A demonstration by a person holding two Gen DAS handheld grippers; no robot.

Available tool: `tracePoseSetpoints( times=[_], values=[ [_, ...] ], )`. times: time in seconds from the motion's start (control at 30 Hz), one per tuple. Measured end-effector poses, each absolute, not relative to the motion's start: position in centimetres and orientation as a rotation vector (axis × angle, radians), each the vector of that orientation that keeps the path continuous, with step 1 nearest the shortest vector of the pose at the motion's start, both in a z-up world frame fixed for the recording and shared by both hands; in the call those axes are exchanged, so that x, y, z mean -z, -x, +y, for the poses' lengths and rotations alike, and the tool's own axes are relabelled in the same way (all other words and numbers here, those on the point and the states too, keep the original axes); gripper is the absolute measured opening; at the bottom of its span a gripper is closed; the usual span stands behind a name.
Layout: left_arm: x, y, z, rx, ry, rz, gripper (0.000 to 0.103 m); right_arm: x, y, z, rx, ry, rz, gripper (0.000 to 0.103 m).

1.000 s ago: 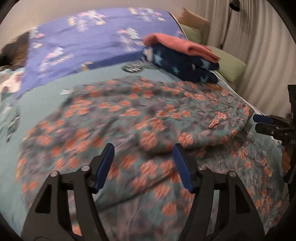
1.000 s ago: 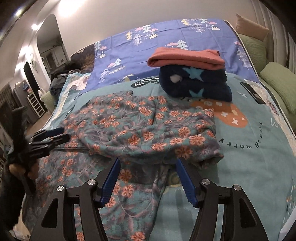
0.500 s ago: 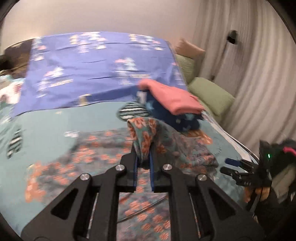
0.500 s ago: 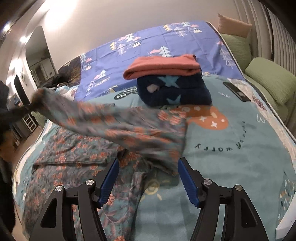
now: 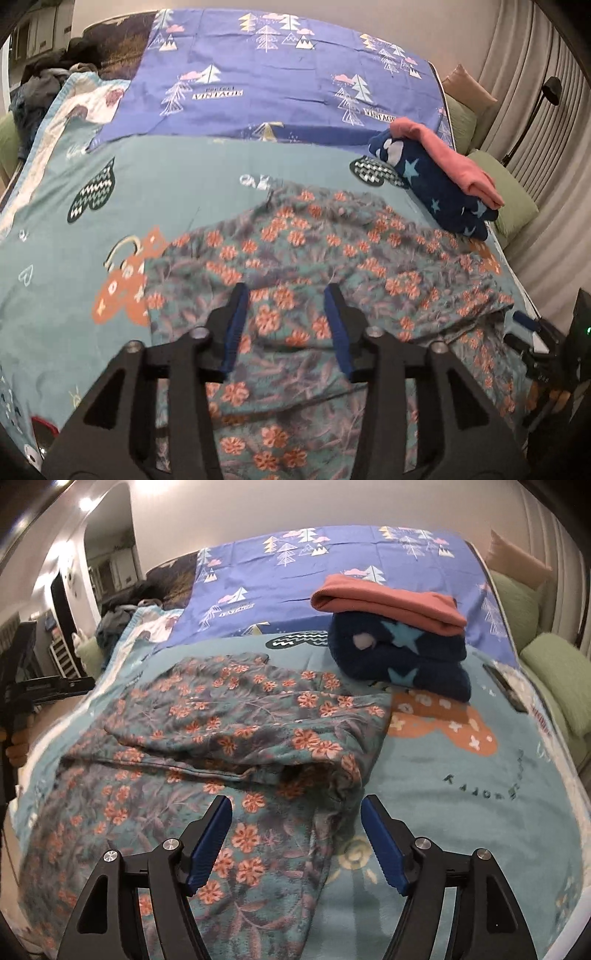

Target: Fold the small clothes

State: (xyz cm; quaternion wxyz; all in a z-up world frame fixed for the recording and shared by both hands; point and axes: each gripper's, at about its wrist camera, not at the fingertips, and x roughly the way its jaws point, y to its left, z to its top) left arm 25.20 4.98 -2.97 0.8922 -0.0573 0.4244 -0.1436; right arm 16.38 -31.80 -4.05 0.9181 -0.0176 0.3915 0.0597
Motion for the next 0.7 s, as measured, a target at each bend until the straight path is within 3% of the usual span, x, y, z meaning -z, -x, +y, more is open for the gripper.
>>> tracePoseSetpoints(
  times=[0.13,0.33,0.4,0.43,0.57,0.7],
  values=[
    [5.2,-25.6,5.0,0.303,0.056,0.921,0.058,3.6,-16.6,-31.8,-0.135,0.023,0.791,0.074],
    [8.7,-27.6,3.2,0.356,0.032,0.993,0.058,3.1,-17.3,-30.5,-0.167,0.054,0.775,0.074],
    [9.1,-28.4,2.2,0.407,0.023,1.009,0.023,3.3,-17.7,-29.8,-0.158,0.103,0.778,0.074],
    [8.9,-28.7,2.0,0.420,0.036,1.024,0.011,3.5,-17.9,-29.5,-0.149,0.128,0.782,0.074],
    [4.3,-29.2,3.5,0.531,0.317,0.996,0.011,3.9,-18.9,-29.2,-0.124,0.161,0.794,0.074],
    [-0.5,-30.3,4.8,0.444,0.335,0.923,0.012,3.2,-20.0,-29.1,-0.118,0.153,0.769,0.074]
  ],
)
